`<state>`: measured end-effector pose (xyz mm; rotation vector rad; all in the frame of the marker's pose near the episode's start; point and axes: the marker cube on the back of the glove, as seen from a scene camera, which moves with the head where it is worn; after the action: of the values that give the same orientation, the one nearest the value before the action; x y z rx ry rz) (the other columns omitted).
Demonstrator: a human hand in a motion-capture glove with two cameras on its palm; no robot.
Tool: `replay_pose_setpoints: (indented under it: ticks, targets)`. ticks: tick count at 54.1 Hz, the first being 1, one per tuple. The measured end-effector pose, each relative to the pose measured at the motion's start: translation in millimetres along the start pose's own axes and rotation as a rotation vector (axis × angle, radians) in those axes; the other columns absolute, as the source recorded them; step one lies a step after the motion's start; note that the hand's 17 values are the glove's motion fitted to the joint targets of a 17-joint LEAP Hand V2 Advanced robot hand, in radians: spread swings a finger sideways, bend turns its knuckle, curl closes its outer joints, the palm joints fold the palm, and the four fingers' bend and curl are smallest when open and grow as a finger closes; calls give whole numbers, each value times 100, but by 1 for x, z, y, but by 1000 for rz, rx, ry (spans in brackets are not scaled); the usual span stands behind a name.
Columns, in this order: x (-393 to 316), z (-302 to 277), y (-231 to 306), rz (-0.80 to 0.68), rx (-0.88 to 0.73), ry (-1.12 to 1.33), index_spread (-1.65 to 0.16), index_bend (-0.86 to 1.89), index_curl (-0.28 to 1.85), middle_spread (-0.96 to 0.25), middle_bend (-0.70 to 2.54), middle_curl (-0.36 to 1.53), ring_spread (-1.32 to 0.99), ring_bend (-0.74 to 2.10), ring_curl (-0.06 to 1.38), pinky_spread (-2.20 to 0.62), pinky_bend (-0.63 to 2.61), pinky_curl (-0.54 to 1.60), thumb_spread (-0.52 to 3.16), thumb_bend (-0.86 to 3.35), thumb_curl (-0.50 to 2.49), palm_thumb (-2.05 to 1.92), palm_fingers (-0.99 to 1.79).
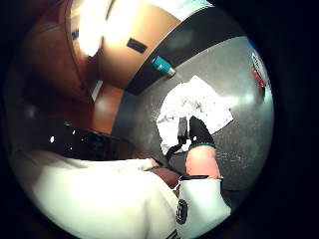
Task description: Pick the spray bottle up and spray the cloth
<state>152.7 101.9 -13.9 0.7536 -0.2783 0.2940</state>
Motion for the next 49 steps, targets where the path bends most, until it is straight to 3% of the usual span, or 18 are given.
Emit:
replay_pose_setpoints:
  ticks: [11,30,49]
  targets:
    - [30,-9,-7,99,142,-58,-33,11,24,0,23,32,-2,36,28,10,37,34,94,-3,51,85,23]
    - [74,1,-18,402,373,-350,-30,11,22,-1,26,35,-2,40,30,9,38,36,93,-3,52,83,26]
    - [107,3,-57,590,502,-487,-29,11,21,-1,25,36,-2,42,31,9,39,36,92,-2,52,83,26]
